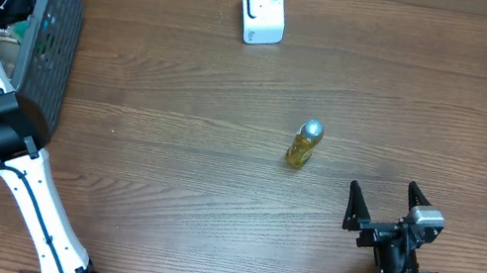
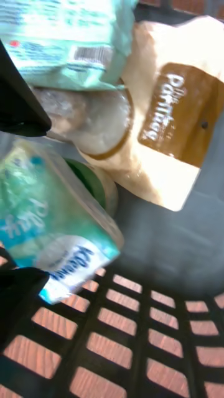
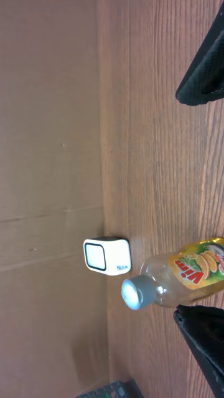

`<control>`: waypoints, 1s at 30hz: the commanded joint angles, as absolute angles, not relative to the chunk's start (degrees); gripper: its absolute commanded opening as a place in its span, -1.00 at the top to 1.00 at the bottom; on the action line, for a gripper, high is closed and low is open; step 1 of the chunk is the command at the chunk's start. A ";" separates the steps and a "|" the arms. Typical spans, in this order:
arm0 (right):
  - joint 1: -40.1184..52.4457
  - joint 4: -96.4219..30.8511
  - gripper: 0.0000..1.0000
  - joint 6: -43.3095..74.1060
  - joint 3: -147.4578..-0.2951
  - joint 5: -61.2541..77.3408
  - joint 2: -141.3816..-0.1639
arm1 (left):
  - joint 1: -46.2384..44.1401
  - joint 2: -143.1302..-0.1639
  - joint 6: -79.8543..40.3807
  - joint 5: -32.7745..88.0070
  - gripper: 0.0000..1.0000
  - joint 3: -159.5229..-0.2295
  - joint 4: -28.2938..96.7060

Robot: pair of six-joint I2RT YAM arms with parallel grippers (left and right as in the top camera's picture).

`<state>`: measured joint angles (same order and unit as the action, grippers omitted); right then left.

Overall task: Scan the item barcode
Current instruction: 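Reach into the basket and grasp the green-capped jar with left gripper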

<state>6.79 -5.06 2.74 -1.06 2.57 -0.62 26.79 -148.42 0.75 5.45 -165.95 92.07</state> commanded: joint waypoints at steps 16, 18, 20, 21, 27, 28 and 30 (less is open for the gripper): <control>6.63 -4.67 -1.00 2.28 -0.45 2.26 -0.16 | 27.42 -147.09 -1.30 8.93 -0.99 -167.89 93.89; 6.63 -4.67 -1.00 2.28 -0.45 2.26 -0.16 | 27.44 -147.09 -3.31 10.13 -0.99 -167.89 91.68; 6.63 -4.67 -1.00 2.28 -0.45 2.26 -0.16 | 27.42 -147.11 -5.32 10.09 -1.00 -167.89 90.43; 6.63 -4.67 -1.00 2.28 -0.45 2.26 -0.16 | 27.40 -147.11 -6.02 10.04 -0.99 -167.87 89.86; 6.63 -4.67 -1.00 2.28 -0.45 2.26 -0.16 | 26.92 -147.13 -9.87 4.12 -1.00 -167.72 89.06; 6.63 -4.67 -1.00 2.28 -0.45 2.26 -0.16 | 26.87 -147.26 -10.50 3.09 -0.99 -167.72 89.08; 6.63 -4.67 -1.00 2.28 -0.45 2.26 -0.16 | 26.76 -147.59 -11.03 2.55 -0.99 -167.72 89.06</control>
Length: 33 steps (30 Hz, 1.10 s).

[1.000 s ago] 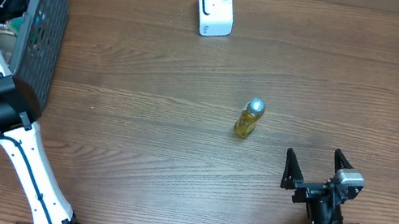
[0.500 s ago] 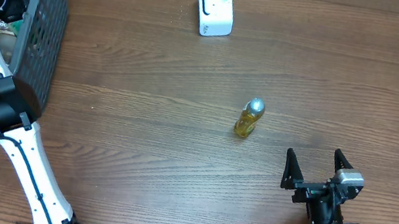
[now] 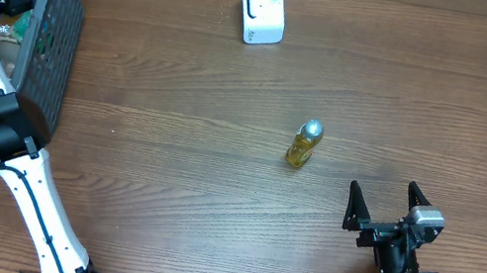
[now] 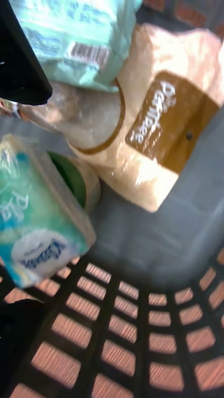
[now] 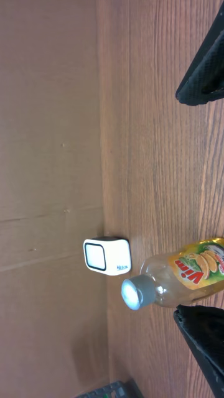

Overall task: Scan the item barcode
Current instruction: 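Reach into the basket and grasp the green-capped jar with left gripper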

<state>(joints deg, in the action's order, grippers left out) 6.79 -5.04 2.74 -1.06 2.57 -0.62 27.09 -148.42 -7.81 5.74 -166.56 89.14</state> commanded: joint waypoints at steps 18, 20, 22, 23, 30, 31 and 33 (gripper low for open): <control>6.63 -4.67 -1.00 2.28 -0.45 2.26 -0.16 | 25.82 -150.67 -12.51 3.51 -1.00 -167.37 89.36; 6.63 -4.67 -1.00 2.28 -0.45 2.26 -0.16 | 25.82 -150.67 -12.53 3.40 -1.00 -167.30 89.60; 6.63 -4.67 -1.00 2.28 -0.45 2.26 -0.16 | 25.80 -150.67 -13.30 2.92 -1.00 -167.22 90.24; 6.63 -4.67 -1.00 2.28 -0.45 2.26 -0.16 | 25.80 -150.67 -14.06 2.20 -0.99 -167.09 90.63; 6.63 -4.67 -1.00 2.28 -0.45 2.26 -0.16 | 25.80 -150.67 -15.46 -0.95 -1.00 -167.02 93.25; 6.63 -4.67 -1.00 2.28 -0.45 2.26 -0.16 | 25.80 -150.67 -15.46 -1.06 -0.95 -167.02 93.67; 6.63 -4.67 -1.00 2.28 -0.45 2.26 -0.16 | 25.80 -150.67 -15.46 -1.08 -0.84 -167.02 94.63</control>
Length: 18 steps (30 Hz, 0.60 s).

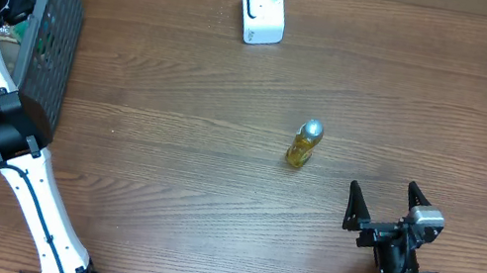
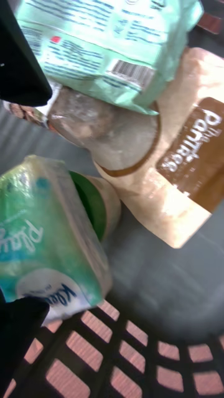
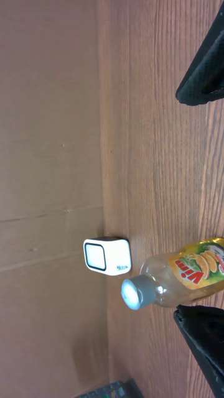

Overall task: Scan the item barcode
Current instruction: 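Reach into the basket and grasp the green-capped jar with left gripper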

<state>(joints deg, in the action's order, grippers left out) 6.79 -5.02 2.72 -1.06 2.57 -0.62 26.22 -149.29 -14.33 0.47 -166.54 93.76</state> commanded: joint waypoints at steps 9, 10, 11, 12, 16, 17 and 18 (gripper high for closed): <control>6.63 -4.67 -1.00 2.28 -0.45 2.26 -0.16 | 26.15 -150.08 -15.51 -1.02 -0.86 -167.04 96.82; 6.63 -4.67 -1.00 2.28 -0.45 2.26 -0.16 | 26.28 -149.71 -15.59 -1.02 -0.89 -167.06 96.82; 6.63 -4.67 -1.00 2.28 -0.45 2.26 -0.16 | 26.48 -149.12 -15.75 -1.04 -0.93 -167.06 96.82; 6.63 -4.67 -1.00 2.28 -0.45 2.26 -0.16 | 26.72 -148.42 -15.94 -1.04 -0.97 -167.09 96.82; 6.63 -4.67 -1.00 2.28 -0.45 2.26 -0.16 | 27.77 -145.34 -16.97 -0.71 -0.98 -167.35 96.73; 6.63 -4.67 -1.00 2.28 -0.45 2.26 -0.16 | 27.86 -144.59 -16.91 -0.43 -0.98 -167.37 96.68; 6.63 -4.67 -1.00 2.28 -0.45 2.26 -0.16 | 27.83 -143.85 -16.69 -0.38 -0.99 -167.37 96.79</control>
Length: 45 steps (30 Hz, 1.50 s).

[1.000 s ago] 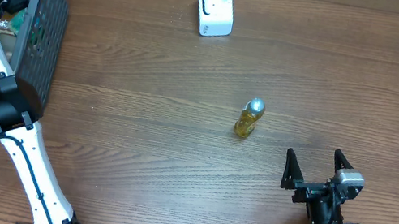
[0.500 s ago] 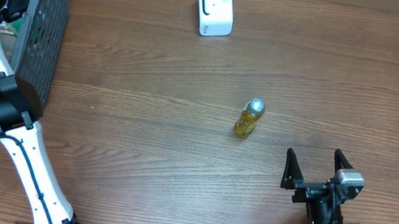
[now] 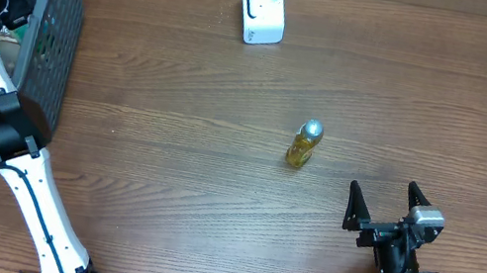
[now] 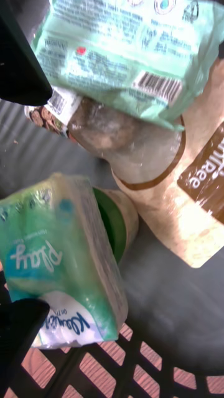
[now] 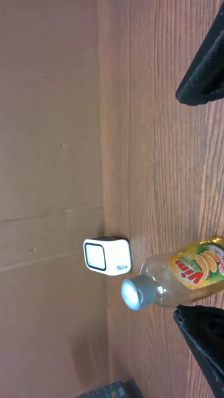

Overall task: Scan the item barcode
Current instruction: 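Reach into the basket and grasp the green-capped jar with left gripper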

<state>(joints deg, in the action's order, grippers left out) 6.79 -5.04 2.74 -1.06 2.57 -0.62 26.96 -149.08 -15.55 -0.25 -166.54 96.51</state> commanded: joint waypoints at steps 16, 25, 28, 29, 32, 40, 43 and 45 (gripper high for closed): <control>6.63 -4.67 -1.00 2.28 -0.45 2.26 -0.16 | 25.85 -148.68 5.52 4.49 -1.00 -167.02 96.16; 6.63 -4.67 -1.00 2.28 -0.45 2.26 -0.16 | 25.87 -152.55 6.31 4.54 -0.99 -166.93 95.35; 6.63 -4.67 -1.00 2.28 -0.45 2.26 -0.16 | 25.85 -153.45 6.48 4.51 -0.99 -166.87 95.53; 6.63 -4.67 -1.00 2.28 -0.45 2.26 -0.16 | 25.85 -153.77 6.48 4.51 -1.00 -166.87 95.59; 6.63 -4.67 -1.00 2.28 -0.45 2.26 -0.16 | 25.85 -154.74 6.44 4.49 -1.00 -166.87 95.83; 6.63 -4.67 -1.00 2.28 -0.45 2.26 -0.16 | 25.85 -155.28 5.56 4.51 -0.99 -166.82 96.82; 6.63 -4.67 -1.00 2.28 -0.45 2.28 -0.16 | 25.78 -155.28 5.56 4.47 -1.00 -166.28 96.66; 6.63 -4.67 -1.00 2.28 -0.45 2.26 -0.16 | 25.80 -155.28 5.56 4.49 -1.00 -165.42 95.85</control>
